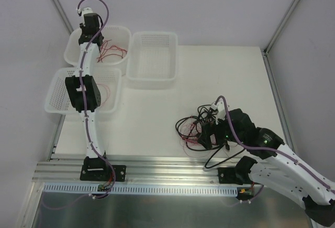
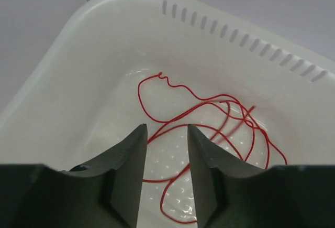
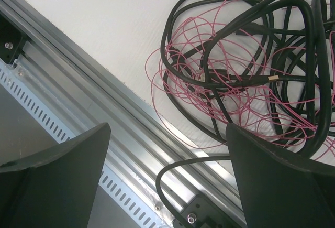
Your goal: Untangle the cables
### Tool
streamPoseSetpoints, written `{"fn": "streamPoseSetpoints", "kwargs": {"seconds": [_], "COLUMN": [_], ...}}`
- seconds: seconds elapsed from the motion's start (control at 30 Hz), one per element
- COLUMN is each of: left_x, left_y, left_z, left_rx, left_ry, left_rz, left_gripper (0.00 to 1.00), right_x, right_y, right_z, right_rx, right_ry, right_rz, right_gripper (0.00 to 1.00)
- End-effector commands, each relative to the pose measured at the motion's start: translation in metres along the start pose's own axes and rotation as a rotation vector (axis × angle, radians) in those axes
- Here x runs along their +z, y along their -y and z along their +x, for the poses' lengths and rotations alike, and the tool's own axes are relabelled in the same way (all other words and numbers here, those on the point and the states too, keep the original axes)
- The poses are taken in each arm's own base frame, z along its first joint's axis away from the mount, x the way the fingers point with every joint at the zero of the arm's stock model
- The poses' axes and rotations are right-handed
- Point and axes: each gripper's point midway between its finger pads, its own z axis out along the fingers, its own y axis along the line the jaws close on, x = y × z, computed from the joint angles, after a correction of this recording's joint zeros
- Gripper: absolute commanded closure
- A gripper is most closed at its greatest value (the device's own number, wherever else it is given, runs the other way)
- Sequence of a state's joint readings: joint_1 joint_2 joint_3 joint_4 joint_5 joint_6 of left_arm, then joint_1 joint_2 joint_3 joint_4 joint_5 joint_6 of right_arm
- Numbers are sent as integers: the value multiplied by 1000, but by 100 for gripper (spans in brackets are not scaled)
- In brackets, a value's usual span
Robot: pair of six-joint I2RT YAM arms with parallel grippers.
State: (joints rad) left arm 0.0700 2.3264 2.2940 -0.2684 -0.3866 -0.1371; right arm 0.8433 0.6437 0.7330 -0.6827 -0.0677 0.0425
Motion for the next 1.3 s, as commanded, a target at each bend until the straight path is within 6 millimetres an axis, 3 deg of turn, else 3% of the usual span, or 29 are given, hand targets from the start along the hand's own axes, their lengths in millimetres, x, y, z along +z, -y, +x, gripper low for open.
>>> {"fn": "streamPoseSetpoints", "kwargs": {"seconds": [0.0, 0.1, 0.2, 0.23, 0.3, 0.33, 0.37, 0.4, 0.43, 0.47, 0.5, 0.53, 0.57, 0.6, 0.63, 0.7, 0.73, 0.77, 0.8, 0.83, 0.87, 0.93, 0.97, 1.0, 1.03, 1.07, 1.13, 1.17, 1.27], "left_x": [-5, -14, -36, -54, -71, -96, -109, -118, -148, -160, -173, -208, -224, -246, -276, -316, -343, -357, -373, -406, -411, -453, -464, -470, -479, -499, -509, -525, -531], "left_y": [0, 0, 2, 3, 8, 7, 13, 18, 20, 34, 37, 49, 57, 80, 82, 107, 106, 111, 113, 118, 115, 120, 120, 116, 115, 115, 115, 113, 110], "left_z": [-22, -24, -38, -55, -53, -69, -71, -57, -72, -49, -46, -54, -47, -18, -25, 21, 21, 55, 69, 79, 113, 143, 159, 192, 205, 238, 267, 289, 319], "left_rx": [-28, -18, -45, -62, -95, -118, -128, -133, -146, -124, -117, -110, -100, -55, -51, -4, -10, 6, -11, 1, 21, 22, 37, 33, 35, 75, 135, 183, 196], "left_ry": [57, 52, 63, 90, 67, 89, 85, 49, 75, 27, 21, 43, 31, -20, 7, -84, -72, -150, -189, -196, -263, -329, -365, -448, -476, -548, -573, -603, -645], "left_rz": [49, 70, 119, 142, 193, 220, 253, 277, 319, 353, 380, 447, 481, 544, 587, 693, 739, 788, 820, 899, 900, 989, 1013, 999, 1004, 1028, 1005, 1018, 968], "left_gripper": [61, 45, 31, 28, 18, 15, 13, 7, 5, 2, 1, 1, 1, 1, 1, 1, 1, 1, 1, 1, 1, 1, 1, 1, 1, 1, 1, 1, 1], "right_x": [-8, -10, -14, -17, -21, -22, -25, -28, -29, -32, -33, -35, -35, -35, -35, -32, -32, -32, -30, -27, -25, -15, -12, -6, 0, 4, 15, 18, 31], "right_y": [-10, -10, -8, -3, 6, 16, 22, 29, 40, 44, 49, 59, 64, 67, 72, 78, 86, 90, 92, 99, 101, 104, 105, 105, 106, 108, 110, 110, 111], "right_z": [-23, -22, -23, -24, -22, -23, -24, -17, -16, -17, -14, -10, -7, -2, 0, 6, 8, 10, 8, 12, 12, 9, 9, 2, 3, 3, -1, -3, -9], "right_rx": [-6, 4, 10, 15, 32, 45, 55, 78, 90, 103, 132, 145, 160, 186, 201, 219, 242, 248, 249, 257, 260, 273, 260, 258, 256, 243, 236, 238, 234], "right_ry": [68, 69, 87, 94, 102, 111, 115, 87, 84, 84, 81, 68, 60, 49, 46, 31, 34, 28, 36, 28, 32, 44, 41, 59, 50, 43, 28, 26, 16], "right_rz": [-27, -29, -18, 7, 60, 118, 153, 197, 267, 295, 327, 388, 414, 438, 459, 485, 518, 532, 534, 548, 547, 519, 511, 494, 484, 479, 472, 473, 462], "right_gripper": [2, 2, 2, 2, 1, 0, 0, 0, 0, 1, 0, 0, 0, 0, 0, 0, 0, 0, 0, 0, 2, 4, 7, 9, 11, 13, 15, 19, 29]}}
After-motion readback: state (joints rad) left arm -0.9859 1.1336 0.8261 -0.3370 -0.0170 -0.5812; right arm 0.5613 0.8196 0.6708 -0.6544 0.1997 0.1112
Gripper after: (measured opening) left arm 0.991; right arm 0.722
